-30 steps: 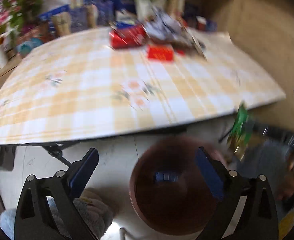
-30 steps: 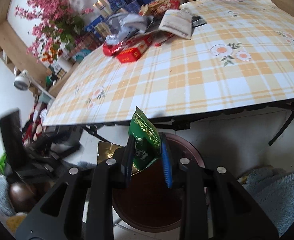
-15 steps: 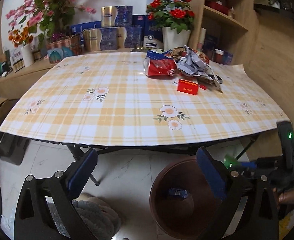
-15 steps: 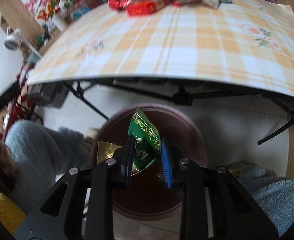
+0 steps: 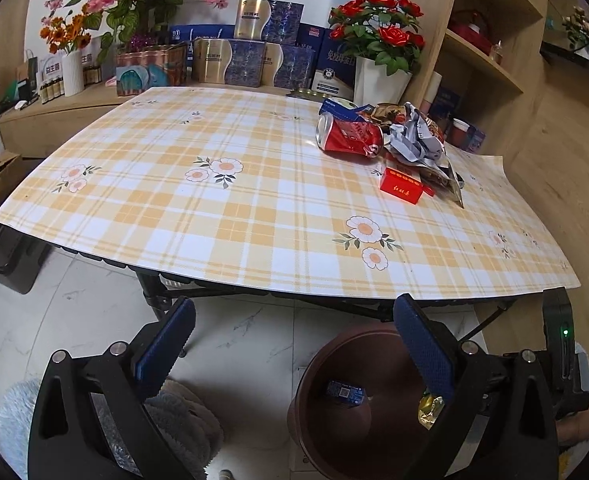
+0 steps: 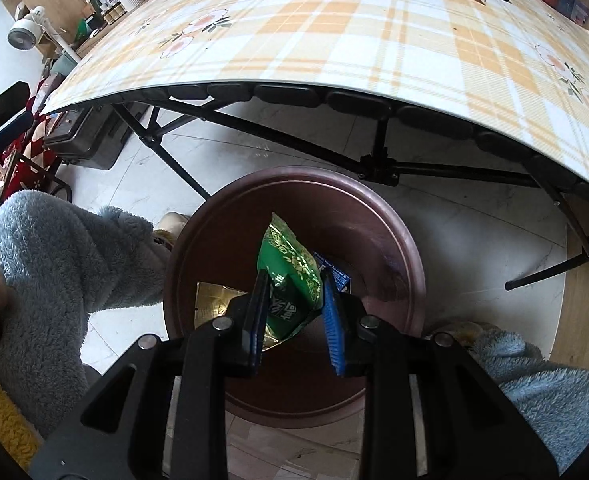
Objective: Collect trash
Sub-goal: 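Open both tools to drop the box and wrapper into the bin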
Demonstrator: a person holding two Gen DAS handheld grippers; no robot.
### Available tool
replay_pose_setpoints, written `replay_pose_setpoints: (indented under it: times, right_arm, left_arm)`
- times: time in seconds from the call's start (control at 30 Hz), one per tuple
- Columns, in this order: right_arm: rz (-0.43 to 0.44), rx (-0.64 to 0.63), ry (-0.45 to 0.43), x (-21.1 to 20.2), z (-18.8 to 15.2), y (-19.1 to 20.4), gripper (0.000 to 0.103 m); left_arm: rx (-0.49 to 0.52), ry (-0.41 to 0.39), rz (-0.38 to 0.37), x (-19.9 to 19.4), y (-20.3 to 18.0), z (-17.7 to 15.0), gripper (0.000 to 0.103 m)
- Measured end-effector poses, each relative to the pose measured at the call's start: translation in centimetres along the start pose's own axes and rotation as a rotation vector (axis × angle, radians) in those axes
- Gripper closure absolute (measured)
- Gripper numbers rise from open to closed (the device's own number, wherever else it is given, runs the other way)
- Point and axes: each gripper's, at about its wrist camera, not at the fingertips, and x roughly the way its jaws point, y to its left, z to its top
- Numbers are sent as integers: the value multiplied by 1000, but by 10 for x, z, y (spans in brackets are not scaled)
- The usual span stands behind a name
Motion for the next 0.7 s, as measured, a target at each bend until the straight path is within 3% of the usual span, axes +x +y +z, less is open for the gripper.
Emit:
replay_pose_setpoints:
  times: [0.2,0.27,0.33,0.43,0.53,0.7]
  right_arm:
    - [4,-1,1,-1,3,2,72]
    - [10,-1,-12,-4,3,1,62]
    - [1,-11,-47,-11,4,3,34]
    - [-8,-21,-87,-19,5,5,18]
    - [-24,-19,-132,-28,5,5,9]
    - [-52,27,-193,-40,7,-4,7]
  left_arm:
    - [17,4,0,0,-3,0,6]
    - [19,5,0,0,-5,0,6]
    - [18,7,0,1,-5,0,6]
    - [18,11,1,2,-6,0,6]
    - [19,10,1,2,-7,-1,6]
    - [17,14,2,2,-6,-1,6]
